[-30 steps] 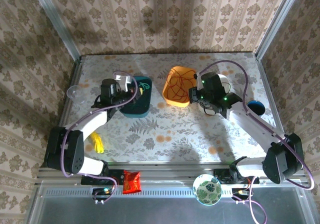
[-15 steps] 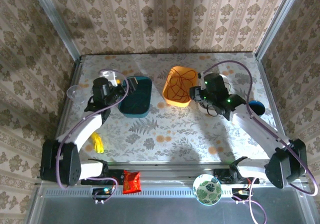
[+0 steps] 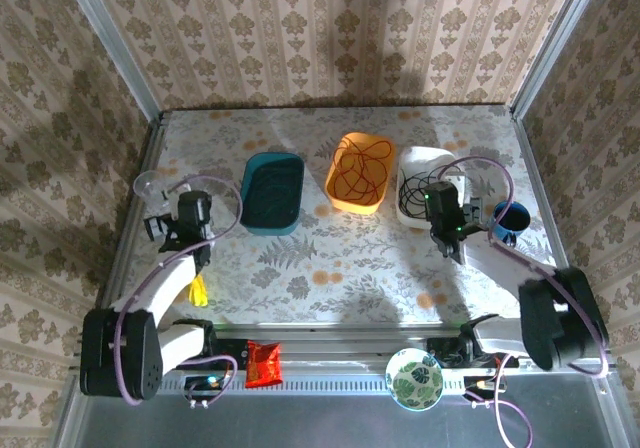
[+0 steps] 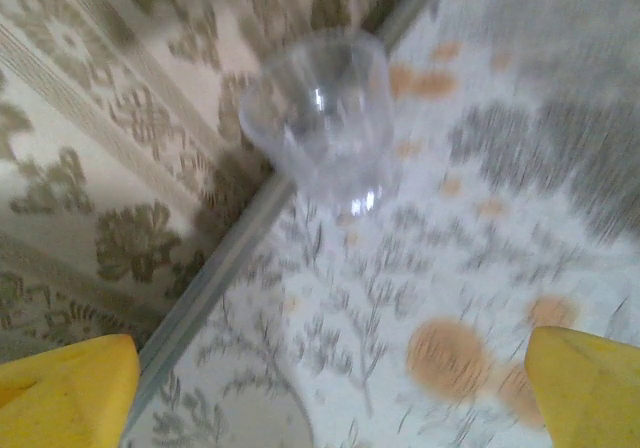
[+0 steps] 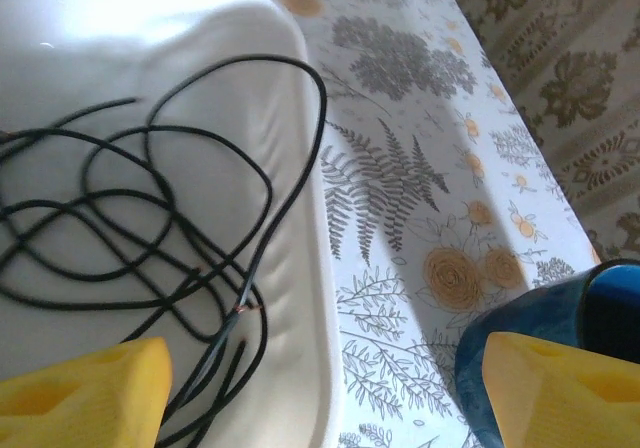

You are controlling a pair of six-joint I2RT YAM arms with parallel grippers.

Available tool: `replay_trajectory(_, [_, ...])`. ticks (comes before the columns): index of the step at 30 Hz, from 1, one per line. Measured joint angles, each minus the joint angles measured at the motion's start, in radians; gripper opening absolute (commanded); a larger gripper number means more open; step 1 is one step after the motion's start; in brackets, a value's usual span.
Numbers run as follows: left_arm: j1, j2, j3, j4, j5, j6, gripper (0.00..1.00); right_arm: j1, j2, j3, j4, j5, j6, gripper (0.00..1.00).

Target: Untangle the cables

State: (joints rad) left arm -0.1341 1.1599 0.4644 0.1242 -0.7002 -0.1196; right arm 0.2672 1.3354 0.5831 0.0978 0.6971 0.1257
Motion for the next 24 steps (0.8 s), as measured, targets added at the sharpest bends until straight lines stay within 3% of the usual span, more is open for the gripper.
replay_trajectory(2, [0.005, 0.074, -0.024, 0.039, 0.01, 0.029, 1.0, -0.004, 0.06, -0.034, 0.118, 0.014, -0.023, 0.91])
replay_trajectory(3, [0.007, 0.113, -0.026, 0.071, 0.023, 0.05, 1.0, -0.005, 0.083, -0.051, 0.19, 0.013, -0.043, 1.0])
replay_trajectory(7, [0.021, 0.195, -0.027, 0.274, 0.12, 0.12, 1.0, -0.028, 0.152, -0.11, 0.466, -0.05, -0.116, 1.0])
replay_trajectory(14, [0.051, 0.273, -0.027, 0.499, 0.359, 0.169, 1.0, -0.206, 0.176, -0.134, 0.617, -0.338, -0.1, 1.0])
replay_trajectory(16, [0.058, 0.346, -0.06, 0.676, 0.423, 0.176, 1.0, -0.243, 0.185, -0.157, 0.662, -0.414, -0.097, 1.0])
replay_trajectory(24, [0.109, 0.403, -0.117, 0.79, 0.509, 0.164, 1.0, -0.243, 0.188, -0.169, 0.713, -0.542, -0.096, 1.0])
